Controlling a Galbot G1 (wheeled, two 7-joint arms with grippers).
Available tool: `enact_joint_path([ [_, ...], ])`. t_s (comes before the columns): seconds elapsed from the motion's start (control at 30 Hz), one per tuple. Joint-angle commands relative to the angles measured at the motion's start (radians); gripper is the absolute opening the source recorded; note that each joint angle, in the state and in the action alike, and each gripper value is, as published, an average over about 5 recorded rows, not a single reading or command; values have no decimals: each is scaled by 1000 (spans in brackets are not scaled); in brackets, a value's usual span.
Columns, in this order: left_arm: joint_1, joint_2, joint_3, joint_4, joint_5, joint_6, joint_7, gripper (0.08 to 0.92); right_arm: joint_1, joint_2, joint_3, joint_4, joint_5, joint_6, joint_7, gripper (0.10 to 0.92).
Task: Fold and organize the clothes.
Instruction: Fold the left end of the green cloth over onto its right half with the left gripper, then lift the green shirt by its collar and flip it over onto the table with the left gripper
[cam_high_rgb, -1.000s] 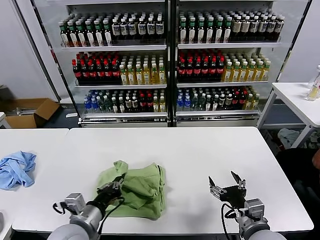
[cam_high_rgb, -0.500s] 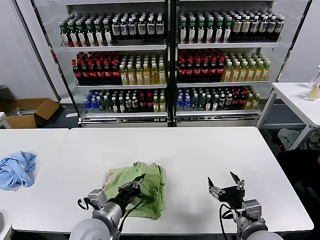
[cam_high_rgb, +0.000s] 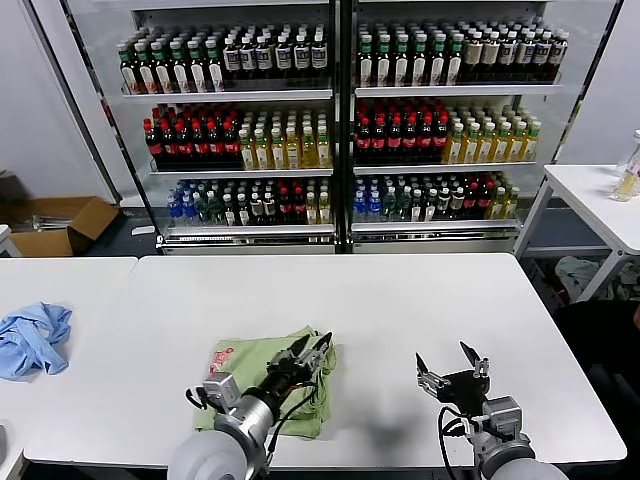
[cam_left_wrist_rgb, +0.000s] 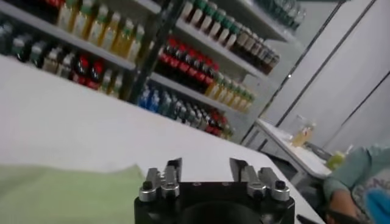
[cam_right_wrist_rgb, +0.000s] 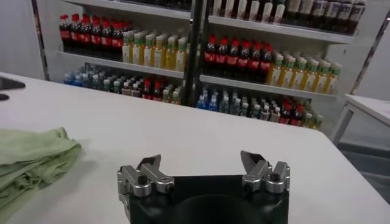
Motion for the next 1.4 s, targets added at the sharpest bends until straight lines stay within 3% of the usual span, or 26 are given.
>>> enact_joint_path([
  [0.03, 108, 143, -259, 19, 248, -55, 31, 625, 34, 6, -24, -10, -1, 1, -3, 823],
  [0.23, 187, 150, -318, 86, 338, 14, -18, 784, 38, 4, -20, -12, -1, 5, -7, 823],
  [0.33, 190, 130, -312, 107, 353, 37, -28, 817, 34, 4, -18, -8, -1, 6, -7, 823],
  [0.87, 130, 78, -264, 182, 298, 42, -7, 814, 5, -1, -4, 1, -3, 16, -11, 823],
  [1.4, 128, 69, -274, 211, 129, 4, 44, 386, 18, 5, -12, -4, -3, 16, -10, 823],
])
